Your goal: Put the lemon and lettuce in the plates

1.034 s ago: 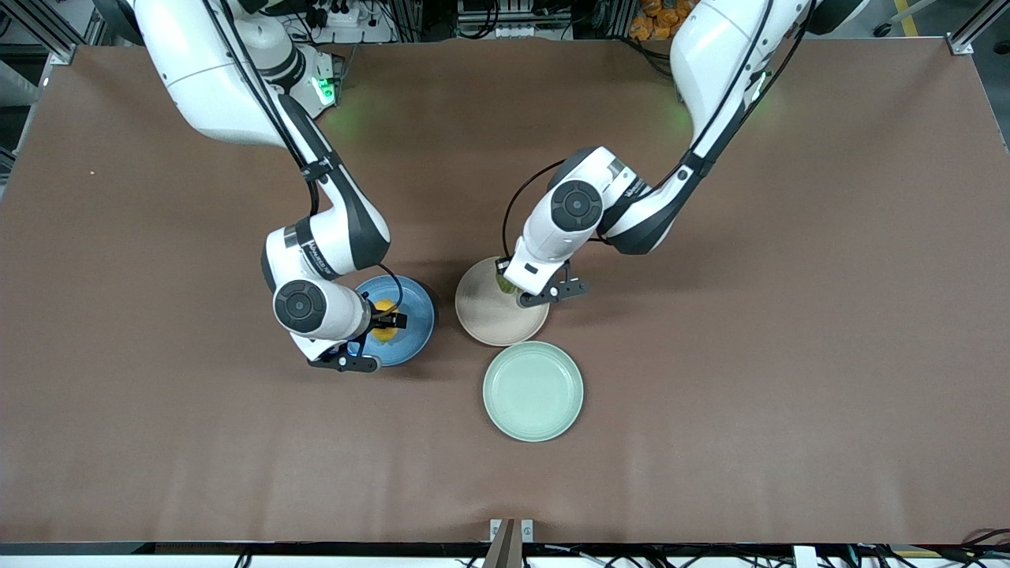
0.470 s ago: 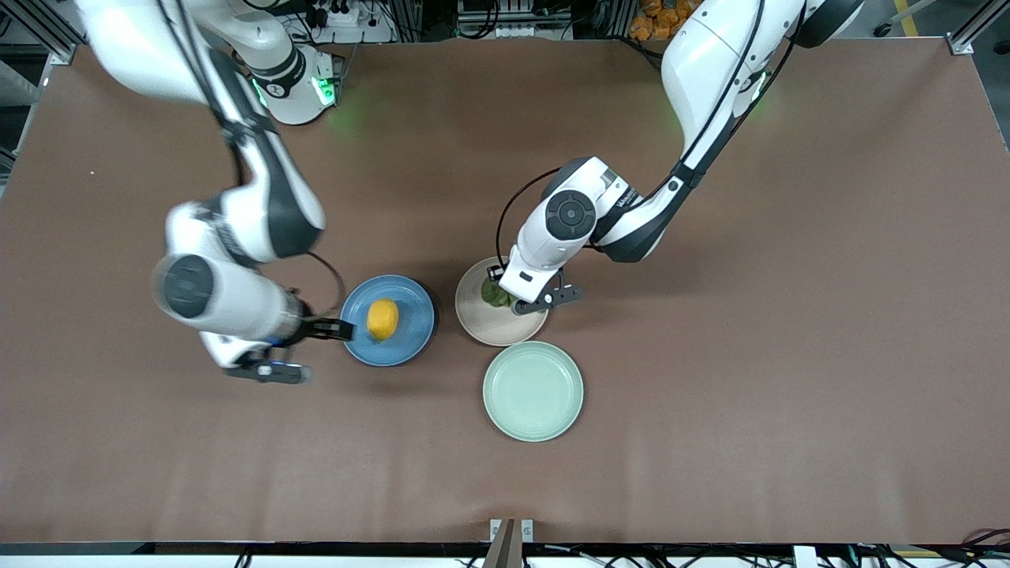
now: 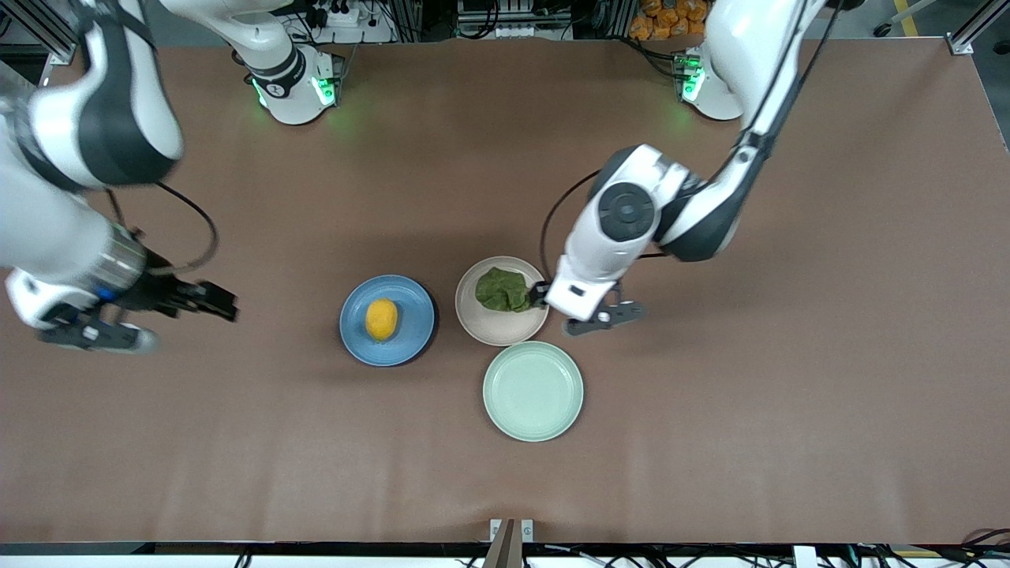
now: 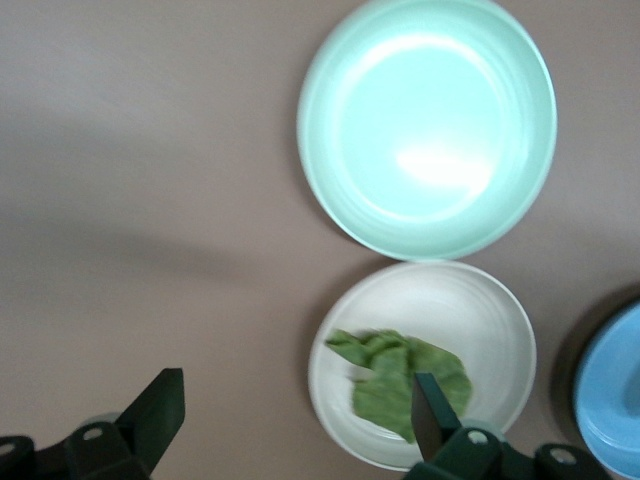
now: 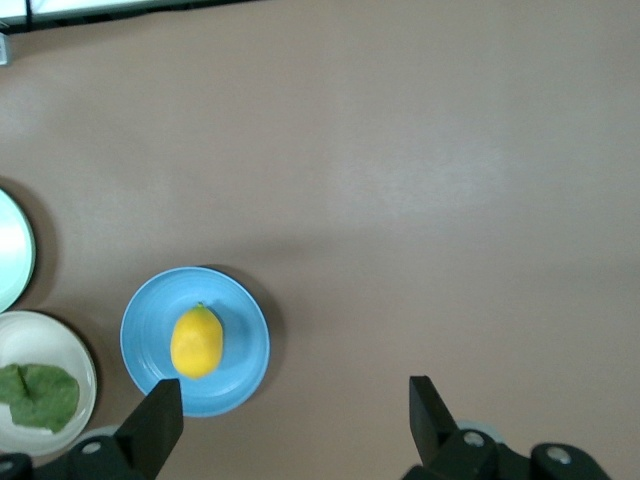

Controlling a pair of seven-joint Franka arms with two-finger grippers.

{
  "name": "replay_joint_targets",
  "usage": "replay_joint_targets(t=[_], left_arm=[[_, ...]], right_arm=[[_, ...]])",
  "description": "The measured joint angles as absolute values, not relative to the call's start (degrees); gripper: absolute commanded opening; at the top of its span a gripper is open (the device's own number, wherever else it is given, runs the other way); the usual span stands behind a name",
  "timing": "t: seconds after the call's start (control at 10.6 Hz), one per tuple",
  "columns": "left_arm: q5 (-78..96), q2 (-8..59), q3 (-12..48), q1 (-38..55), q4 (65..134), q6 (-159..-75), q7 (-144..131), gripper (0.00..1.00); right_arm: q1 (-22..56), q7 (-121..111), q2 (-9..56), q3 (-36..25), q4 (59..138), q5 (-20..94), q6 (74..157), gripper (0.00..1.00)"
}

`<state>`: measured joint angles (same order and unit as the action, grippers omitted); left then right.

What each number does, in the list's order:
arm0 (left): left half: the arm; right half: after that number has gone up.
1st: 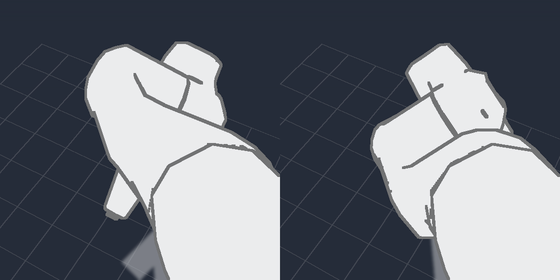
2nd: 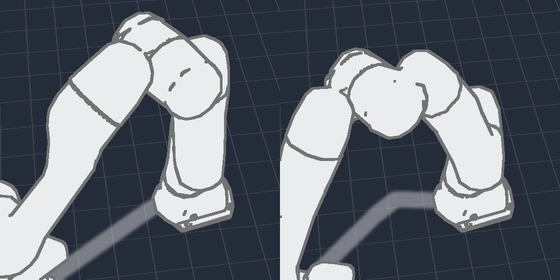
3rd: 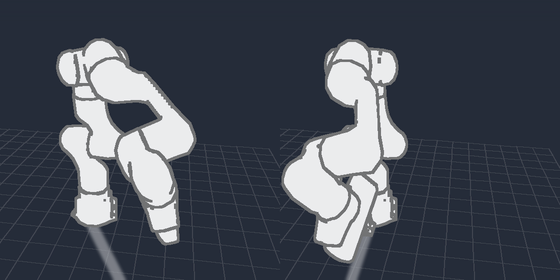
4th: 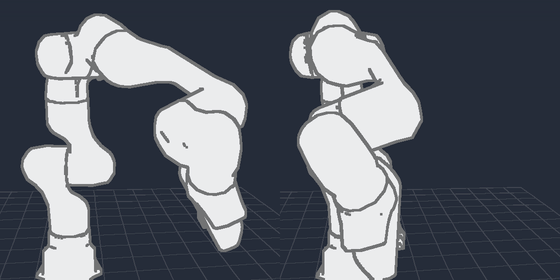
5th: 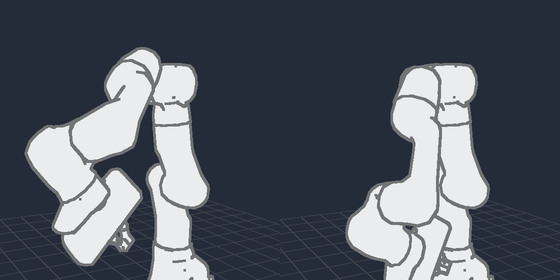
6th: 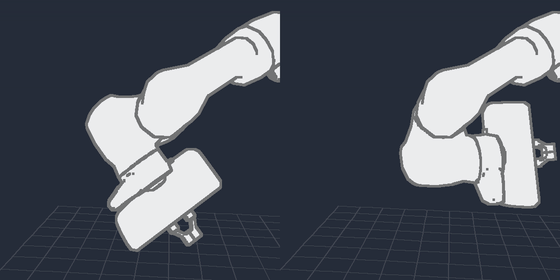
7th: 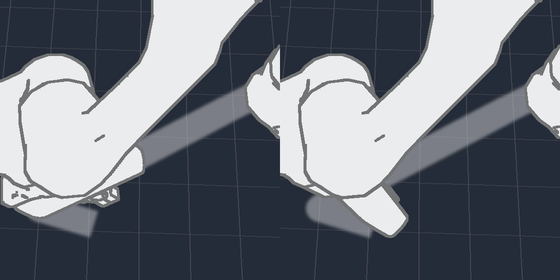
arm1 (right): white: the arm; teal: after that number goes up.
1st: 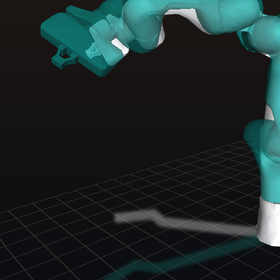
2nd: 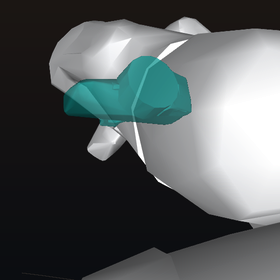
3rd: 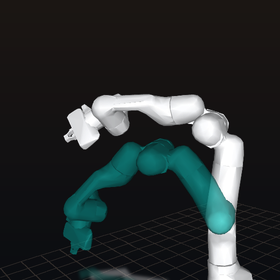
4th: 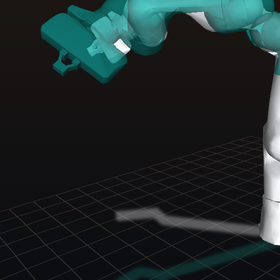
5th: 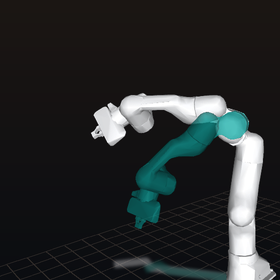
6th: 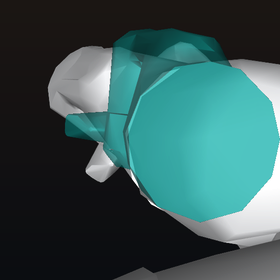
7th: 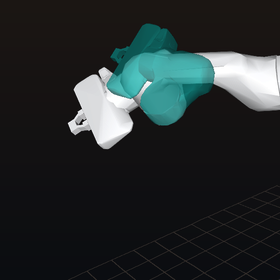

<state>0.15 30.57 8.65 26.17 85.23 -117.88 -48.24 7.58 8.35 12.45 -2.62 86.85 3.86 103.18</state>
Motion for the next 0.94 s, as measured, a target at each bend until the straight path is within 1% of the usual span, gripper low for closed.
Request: replay_joint_targets(t=[0.28,0.47,0.75,0.85,0.94], left_arm=[[0.2,27.7,2.6,25.5,84.3,-112.7,-35.3,1.00],[0.2,25.0,0.6,22.8,84.0,-107.1,-28.3,1.00],[0.2,20.5,0.9,14.5,84.0,-102.8,-19.4,1.00],[0.2,19.3,2.4,11.2,83.9,-101.3,-18.3,1.00],[0.1,17.9,5.6,7.2,83.9,-99.8,-17.8,1.00]], right_arm=[[7.2,5.1,5.8,-3.2,86.9,2.1,93.9,1.00],[7.1,3.7,2.2,-3.3,87.0,0.1,91.2,1.00],[5.8,0.6,0.2,-3.4,87.2,-0.3,90.8,1.00],[5.8,0.5,0.2,-3.3,87.4,-0.3,90.9,1.00],[5.8,0.5,0.2,-3.3,87.7,-0.4,90.9,1.00]])
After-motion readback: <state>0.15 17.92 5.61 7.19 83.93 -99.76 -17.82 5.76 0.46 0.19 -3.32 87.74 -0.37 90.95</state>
